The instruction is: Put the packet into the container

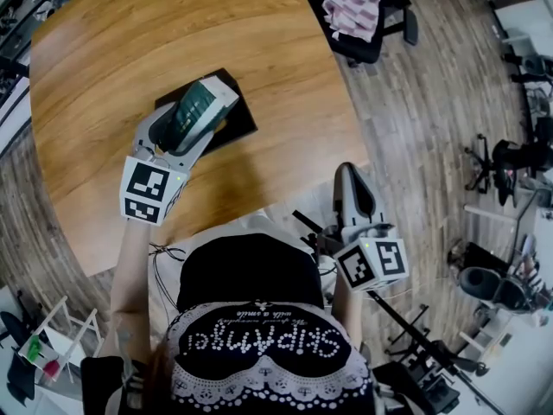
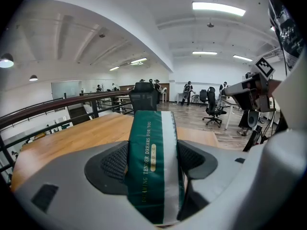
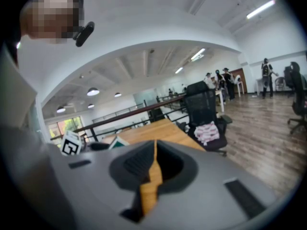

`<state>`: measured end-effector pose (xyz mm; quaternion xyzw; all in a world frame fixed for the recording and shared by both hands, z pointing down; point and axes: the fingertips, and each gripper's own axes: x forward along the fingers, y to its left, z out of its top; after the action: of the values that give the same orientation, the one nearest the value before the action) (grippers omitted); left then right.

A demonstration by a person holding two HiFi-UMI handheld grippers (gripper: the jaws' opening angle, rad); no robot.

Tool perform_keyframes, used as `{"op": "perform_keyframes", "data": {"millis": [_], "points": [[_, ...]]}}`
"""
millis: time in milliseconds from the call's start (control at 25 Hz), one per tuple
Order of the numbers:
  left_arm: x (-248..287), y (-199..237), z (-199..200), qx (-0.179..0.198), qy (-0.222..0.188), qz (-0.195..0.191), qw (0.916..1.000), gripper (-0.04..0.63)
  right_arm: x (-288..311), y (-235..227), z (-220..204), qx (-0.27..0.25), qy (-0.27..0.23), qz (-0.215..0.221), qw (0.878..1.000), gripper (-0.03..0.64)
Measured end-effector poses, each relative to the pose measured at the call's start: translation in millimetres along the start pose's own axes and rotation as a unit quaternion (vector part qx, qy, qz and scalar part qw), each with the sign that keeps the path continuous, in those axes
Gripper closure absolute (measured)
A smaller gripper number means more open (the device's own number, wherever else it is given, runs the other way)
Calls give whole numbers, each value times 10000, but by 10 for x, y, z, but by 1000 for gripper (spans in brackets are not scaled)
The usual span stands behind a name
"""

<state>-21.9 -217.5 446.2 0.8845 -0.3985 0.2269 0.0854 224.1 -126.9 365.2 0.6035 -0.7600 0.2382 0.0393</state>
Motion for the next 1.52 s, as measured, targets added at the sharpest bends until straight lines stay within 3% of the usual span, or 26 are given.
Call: {"op": "perform_keyframes", "data": {"millis": [480, 1520], "points": [[126, -101, -252, 342, 440, -193, 9983, 250, 13, -4, -21, 48, 38, 10, 10000, 580], [545, -250, -762, 611, 1259, -844, 9866, 250, 106, -64, -92, 159, 177, -120, 9996, 580]]}}
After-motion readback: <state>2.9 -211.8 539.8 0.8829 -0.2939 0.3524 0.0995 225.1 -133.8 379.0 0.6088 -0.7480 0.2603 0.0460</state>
